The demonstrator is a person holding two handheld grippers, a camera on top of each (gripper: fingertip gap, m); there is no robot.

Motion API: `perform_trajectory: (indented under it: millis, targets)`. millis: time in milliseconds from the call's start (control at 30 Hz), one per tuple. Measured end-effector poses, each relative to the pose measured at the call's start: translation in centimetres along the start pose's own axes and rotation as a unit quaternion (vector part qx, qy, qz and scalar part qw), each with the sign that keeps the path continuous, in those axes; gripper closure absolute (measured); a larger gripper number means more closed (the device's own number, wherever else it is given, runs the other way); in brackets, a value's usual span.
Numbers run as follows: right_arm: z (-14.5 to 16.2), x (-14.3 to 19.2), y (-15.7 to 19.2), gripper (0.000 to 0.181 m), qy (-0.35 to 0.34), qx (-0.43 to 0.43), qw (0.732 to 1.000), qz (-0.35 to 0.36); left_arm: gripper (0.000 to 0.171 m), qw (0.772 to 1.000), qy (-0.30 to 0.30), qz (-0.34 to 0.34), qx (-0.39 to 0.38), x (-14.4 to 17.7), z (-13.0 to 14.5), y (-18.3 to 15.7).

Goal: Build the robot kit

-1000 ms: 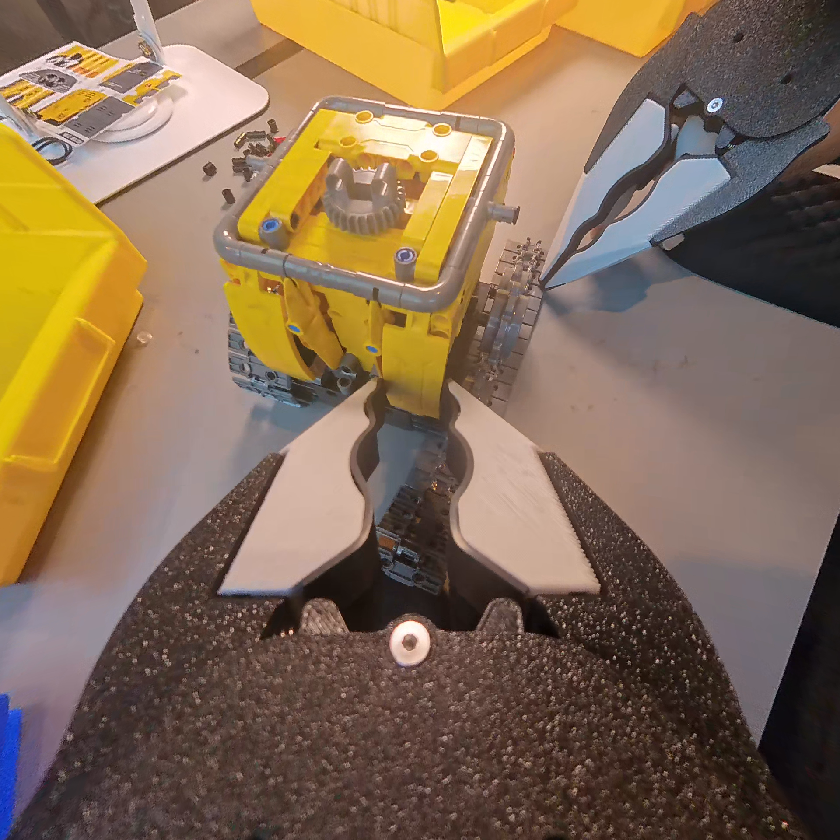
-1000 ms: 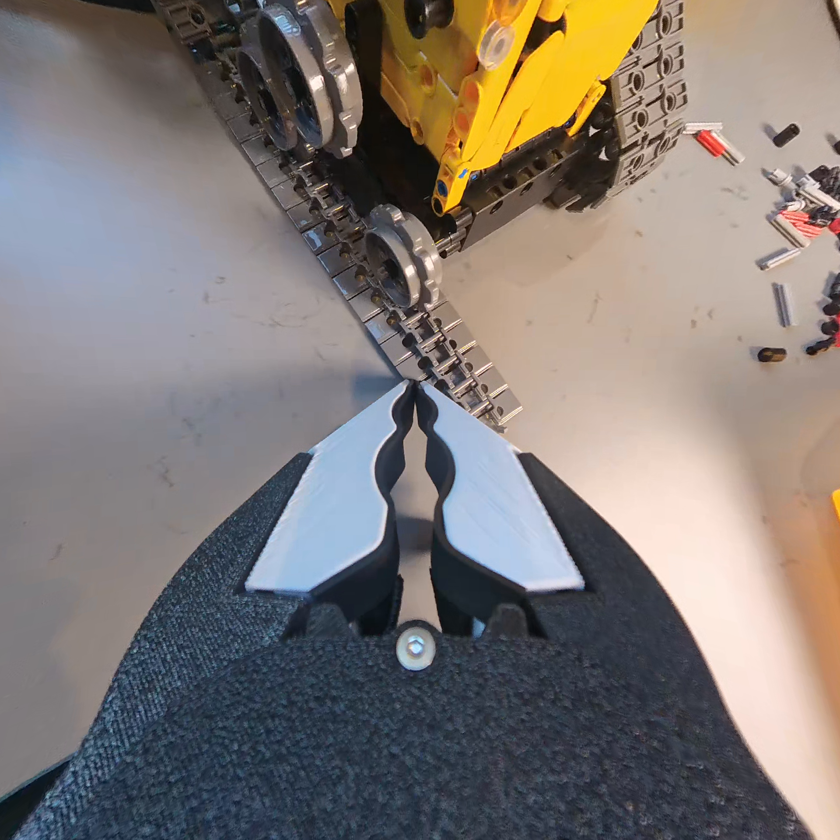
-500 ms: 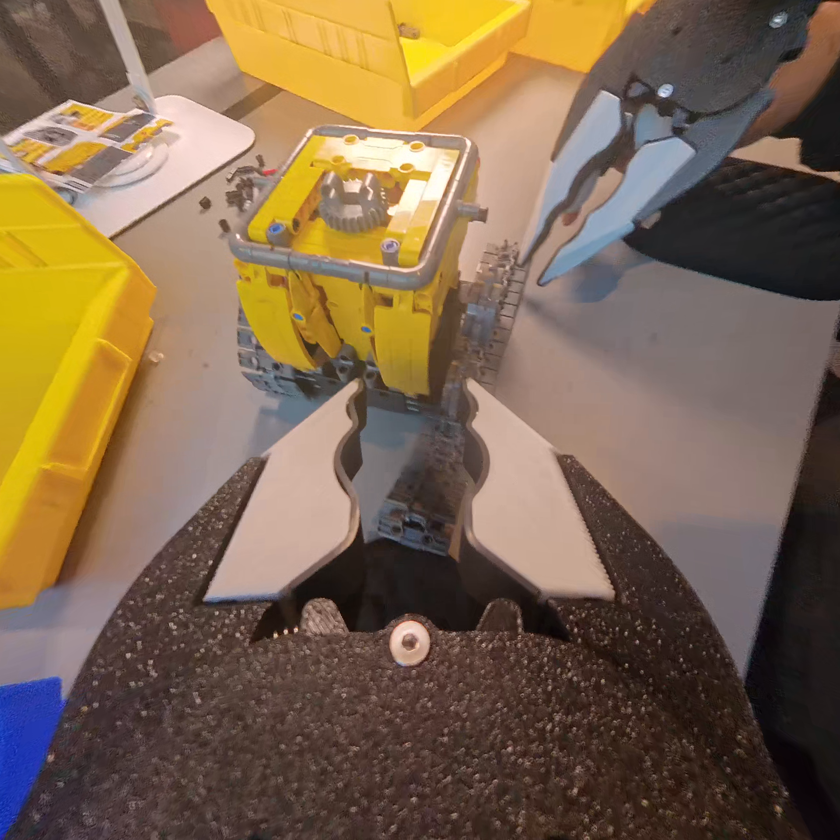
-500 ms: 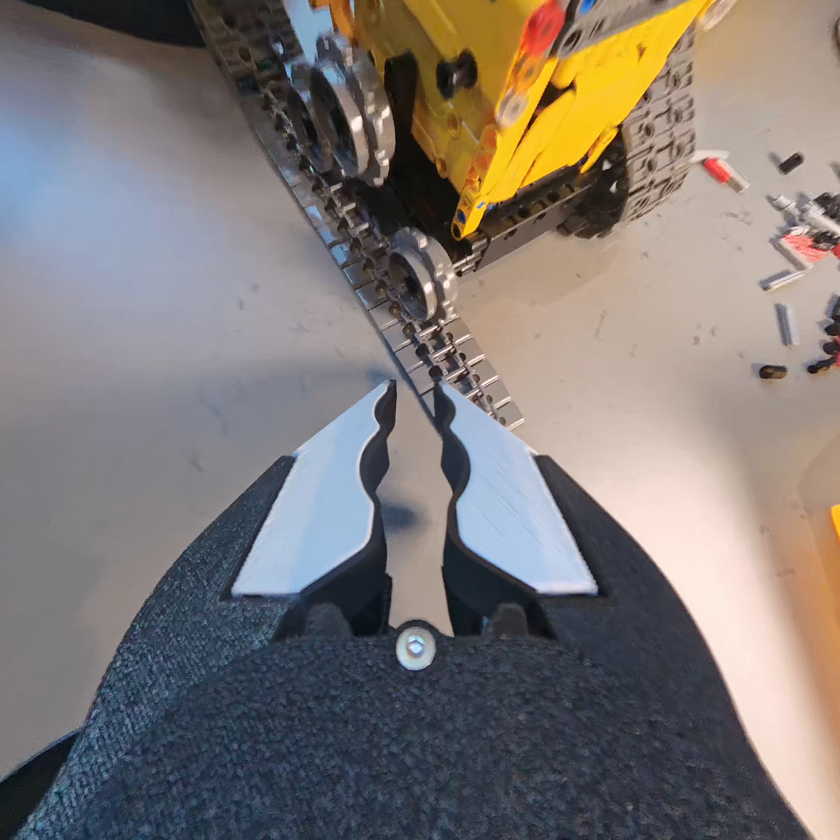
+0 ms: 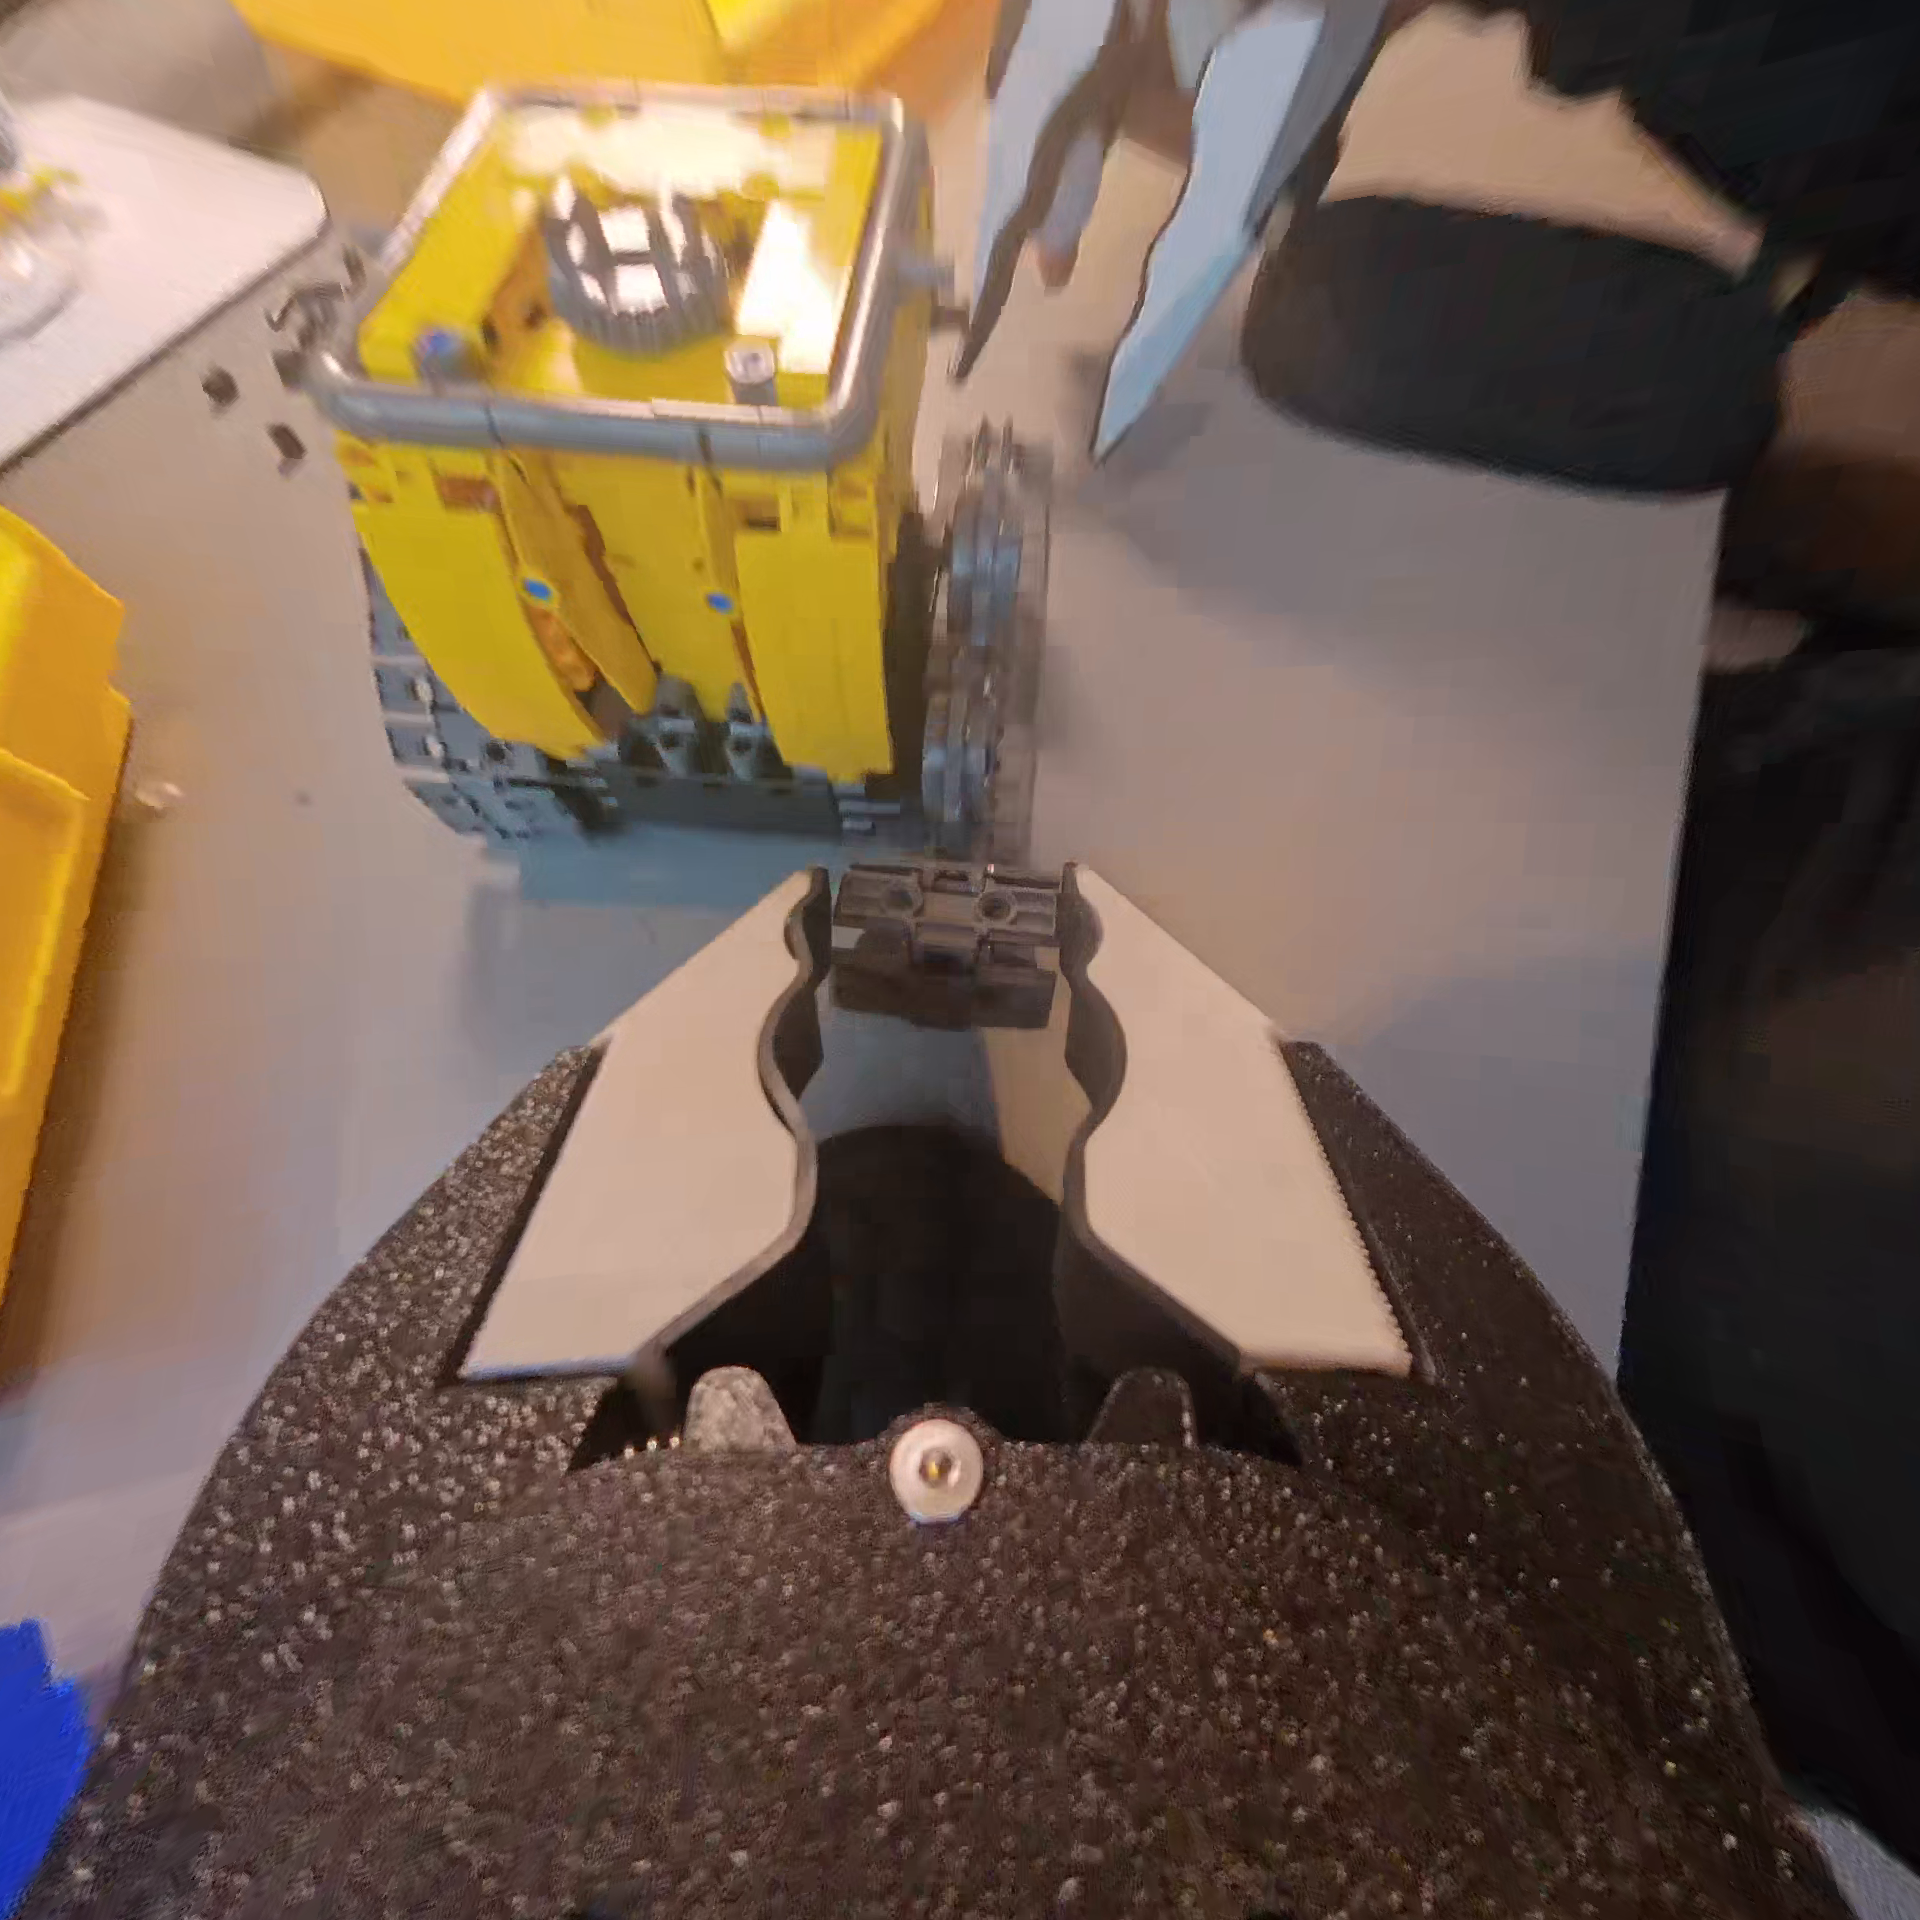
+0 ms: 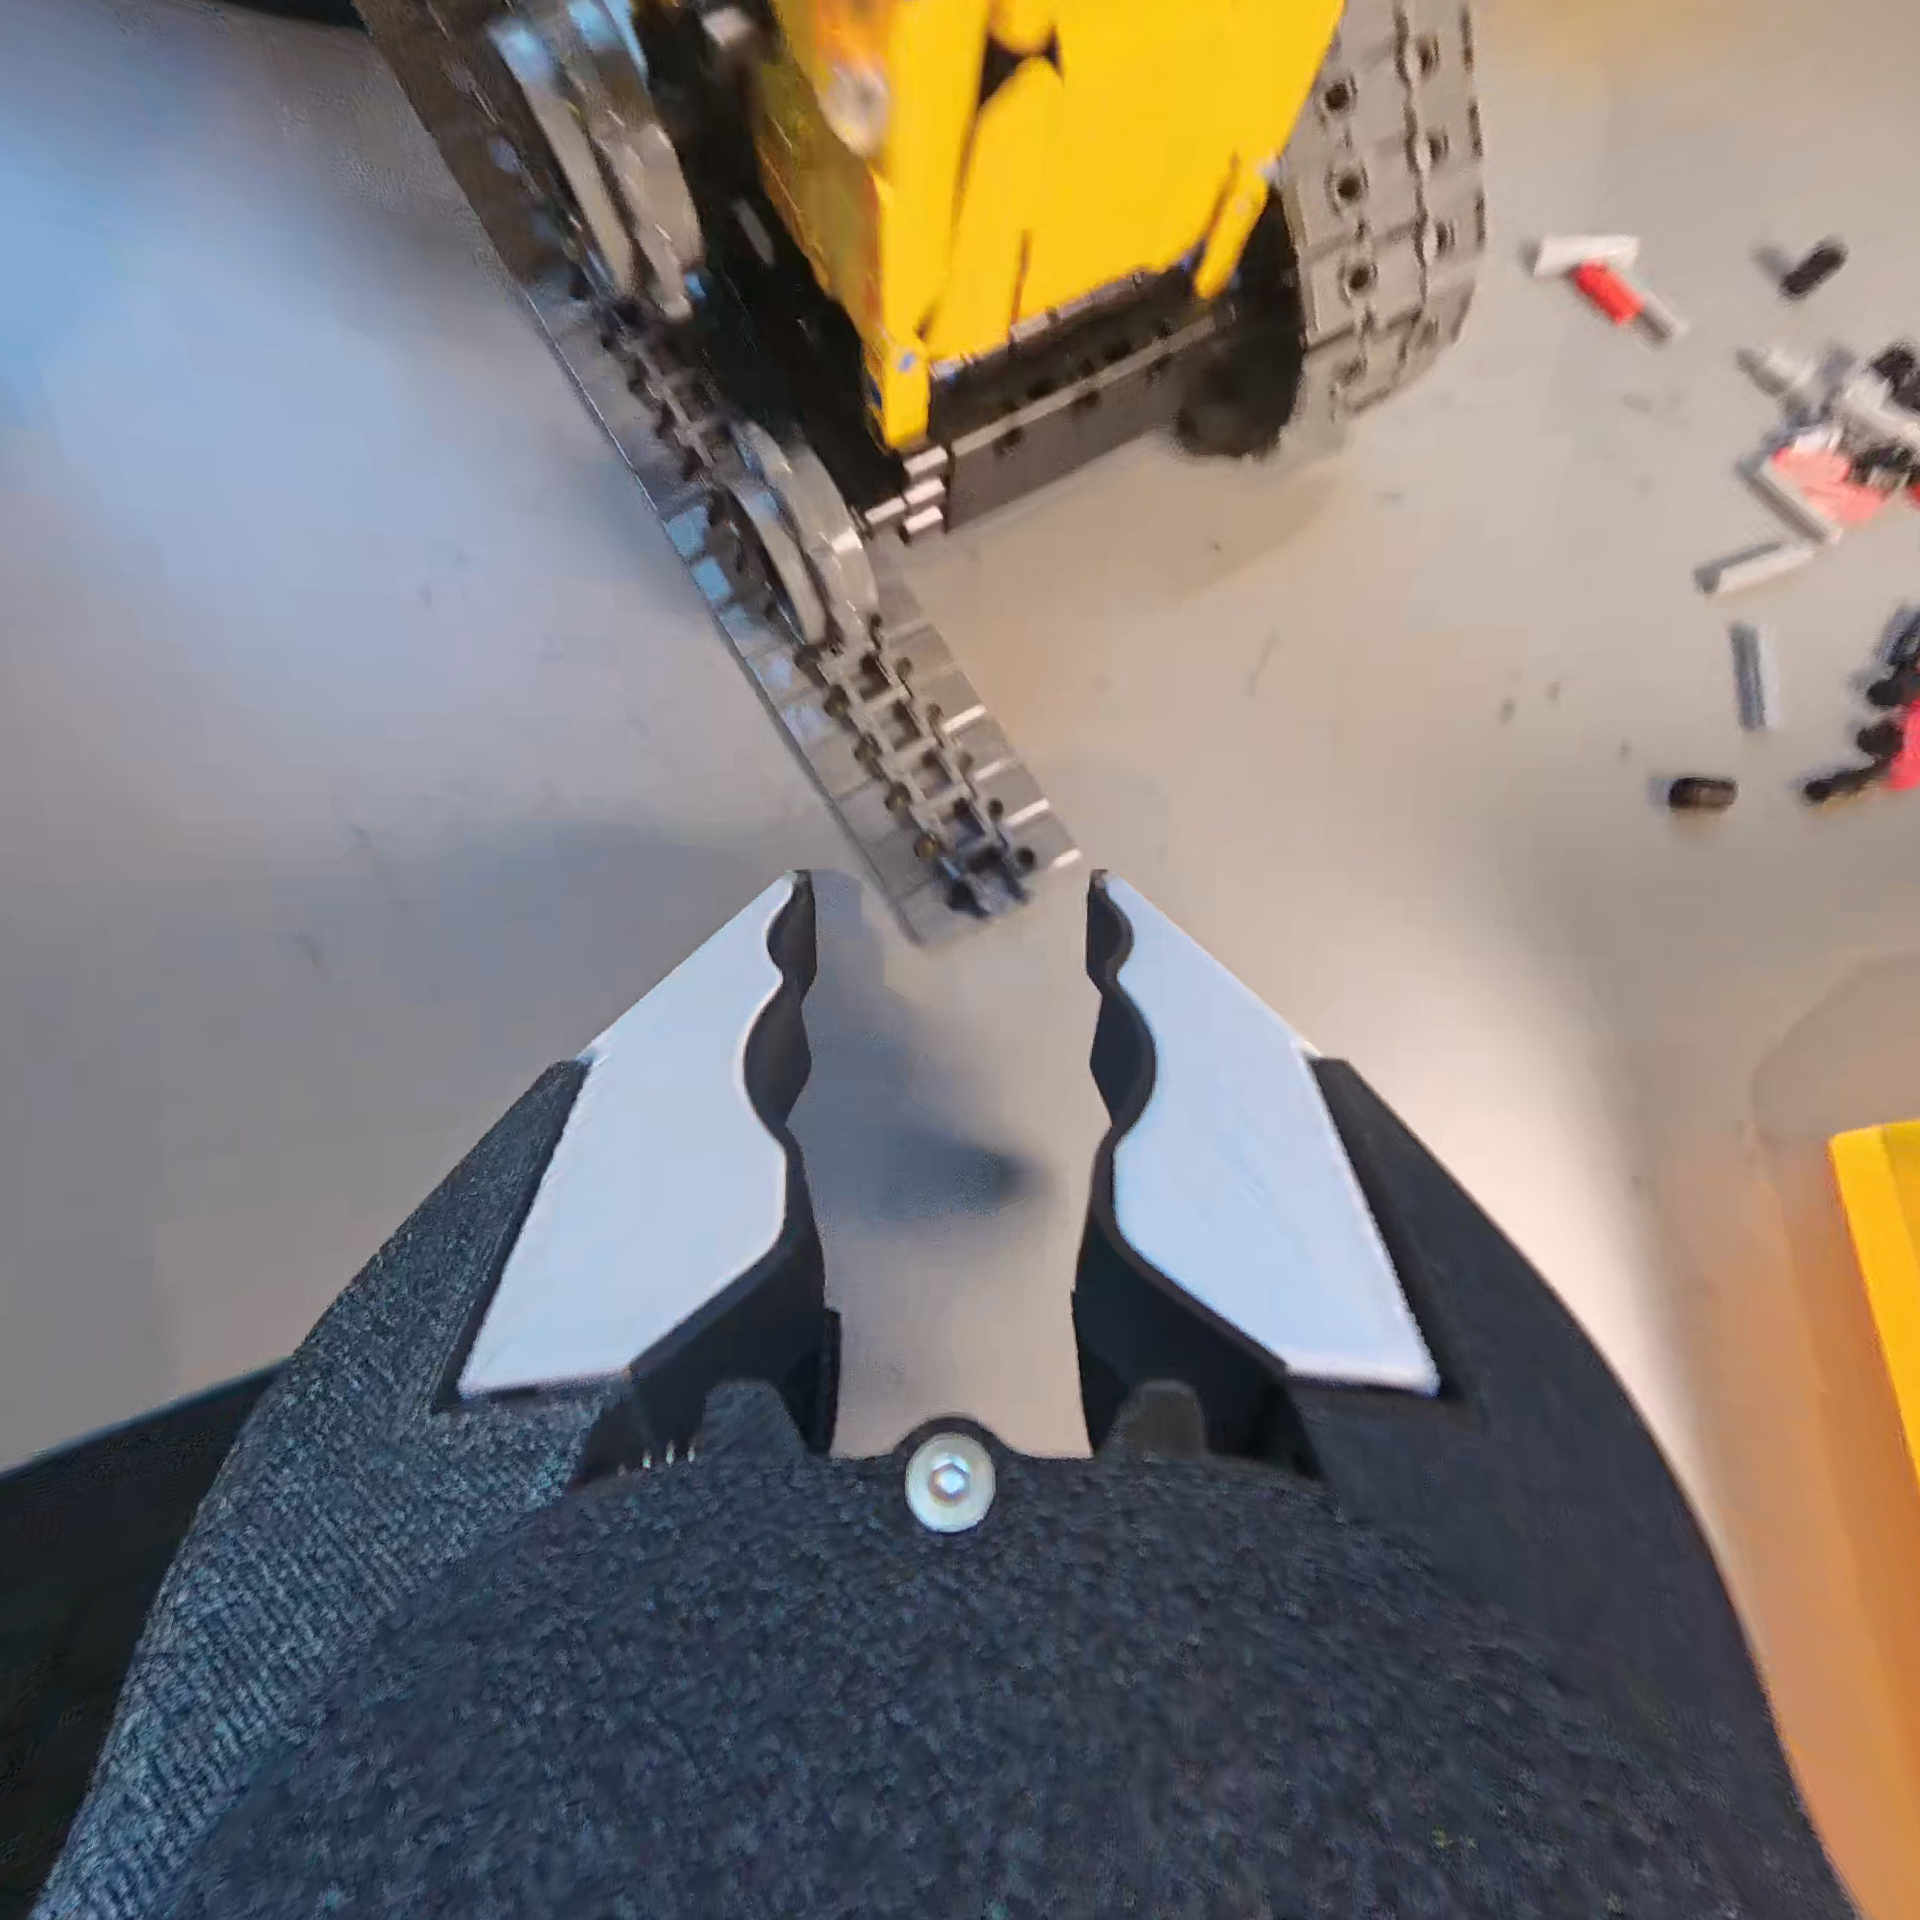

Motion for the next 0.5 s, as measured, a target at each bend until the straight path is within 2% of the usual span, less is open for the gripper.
perform_trajectory:
  millis: [67,133,200,233,267,333,500]
  targets:
    - [0.7,-0.1,-0.8,0.127,0.006,-0.016,1.000,-0.012,0.129,0.997,-0.071,0.007,0.019,0.5,-1.5,-0.2]
    - [0.9,-0.7,-1.1,0.127,0.011,-0.028,0.999,-0.037,0.129,0.993,-0.111,0.007,0.030,0.6,-2.3,-0.3]
    - [0.5,-1.0,-1.2,0.136,0.012,-0.025,0.998,-0.050,0.130,0.991,-0.129,0.000,0.028,0.2,-2.8,-0.4]
    - [0.3,-1.0,-1.2,0.148,0.015,-0.019,0.998,-0.059,0.130,0.991,-0.135,0.003,0.026,0.1,-3.0,-0.7]
    - [0.2,-1.2,-0.9,0.155,0.016,-0.015,0.997,-0.073,0.130,0.991,-0.135,0.006,0.024,0.0,-3.1,-0.9]
    - [-0.1,-1.4,-1.0,0.157,0.015,-0.012,0.997,-0.075,0.130,0.993,-0.120,-0.003,0.018,-0.3,-2.8,-0.8]
    - [-0.3,-1.4,-0.6,0.166,0.008,-0.006,0.998,-0.070,0.129,0.999,-0.030,-0.027,-0.009,-0.6,0.0,-0.7]
Point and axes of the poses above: each gripper's, where its closed fingertips meet, x back along the fingers, z out of its underside, y = z × x across the jaws, the point moved 3 cm from there along x, back along the fingers, and after that the axes turned 6 degrees about -y, right-handed, at the moved point
